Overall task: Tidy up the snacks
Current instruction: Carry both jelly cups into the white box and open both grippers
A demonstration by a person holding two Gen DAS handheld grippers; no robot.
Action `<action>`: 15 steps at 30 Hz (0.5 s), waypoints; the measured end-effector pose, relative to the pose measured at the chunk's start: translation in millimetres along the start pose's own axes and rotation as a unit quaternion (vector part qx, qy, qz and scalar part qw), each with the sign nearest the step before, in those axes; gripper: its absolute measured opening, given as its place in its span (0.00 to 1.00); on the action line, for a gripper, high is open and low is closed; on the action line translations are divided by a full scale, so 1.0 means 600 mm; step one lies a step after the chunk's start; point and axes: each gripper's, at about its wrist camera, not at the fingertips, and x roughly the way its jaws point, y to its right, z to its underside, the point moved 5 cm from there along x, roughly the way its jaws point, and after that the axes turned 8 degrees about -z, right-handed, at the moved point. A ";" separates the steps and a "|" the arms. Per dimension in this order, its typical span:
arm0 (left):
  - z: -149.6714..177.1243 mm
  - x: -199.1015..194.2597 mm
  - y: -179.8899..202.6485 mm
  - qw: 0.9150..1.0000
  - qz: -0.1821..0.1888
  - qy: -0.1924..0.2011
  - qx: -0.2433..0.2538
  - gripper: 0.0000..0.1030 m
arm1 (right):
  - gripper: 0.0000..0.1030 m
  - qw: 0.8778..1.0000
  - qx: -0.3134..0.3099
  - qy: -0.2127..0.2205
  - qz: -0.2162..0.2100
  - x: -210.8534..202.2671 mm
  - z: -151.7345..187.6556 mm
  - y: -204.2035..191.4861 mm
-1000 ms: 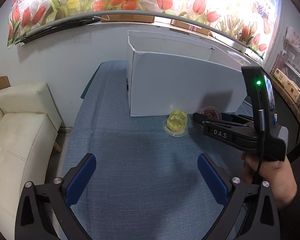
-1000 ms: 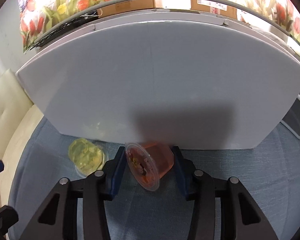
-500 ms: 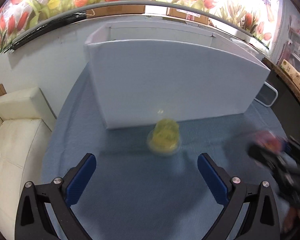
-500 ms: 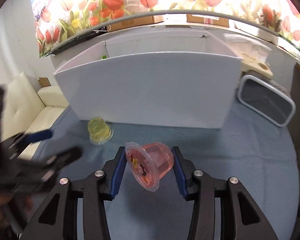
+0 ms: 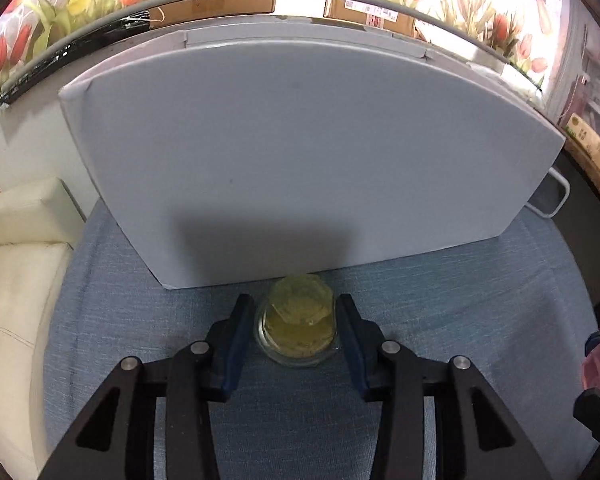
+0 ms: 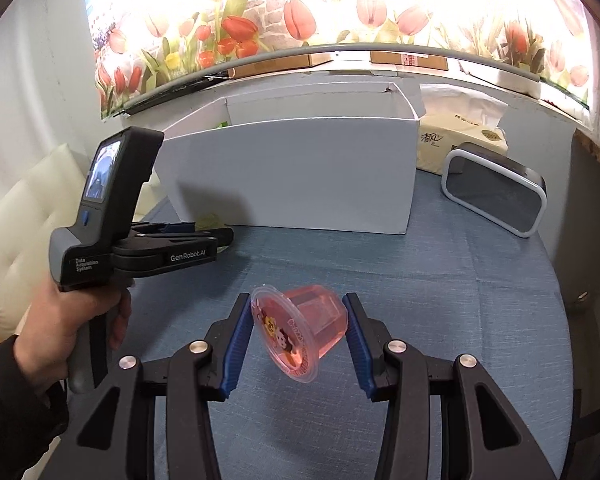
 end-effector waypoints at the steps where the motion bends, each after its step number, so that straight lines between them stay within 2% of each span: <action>1: 0.000 -0.003 -0.002 1.000 0.002 0.000 -0.001 0.44 | 0.48 1.000 0.000 0.001 -0.001 0.001 0.001 -0.001; 9: 0.004 -0.063 -0.004 0.999 0.027 0.025 0.006 0.44 | 0.48 1.000 0.005 0.006 -0.017 0.004 -0.004 -0.009; 15: -0.007 -0.145 -0.006 0.997 0.046 0.064 0.009 0.44 | 0.48 0.999 0.000 0.022 -0.024 -0.006 -0.036 -0.019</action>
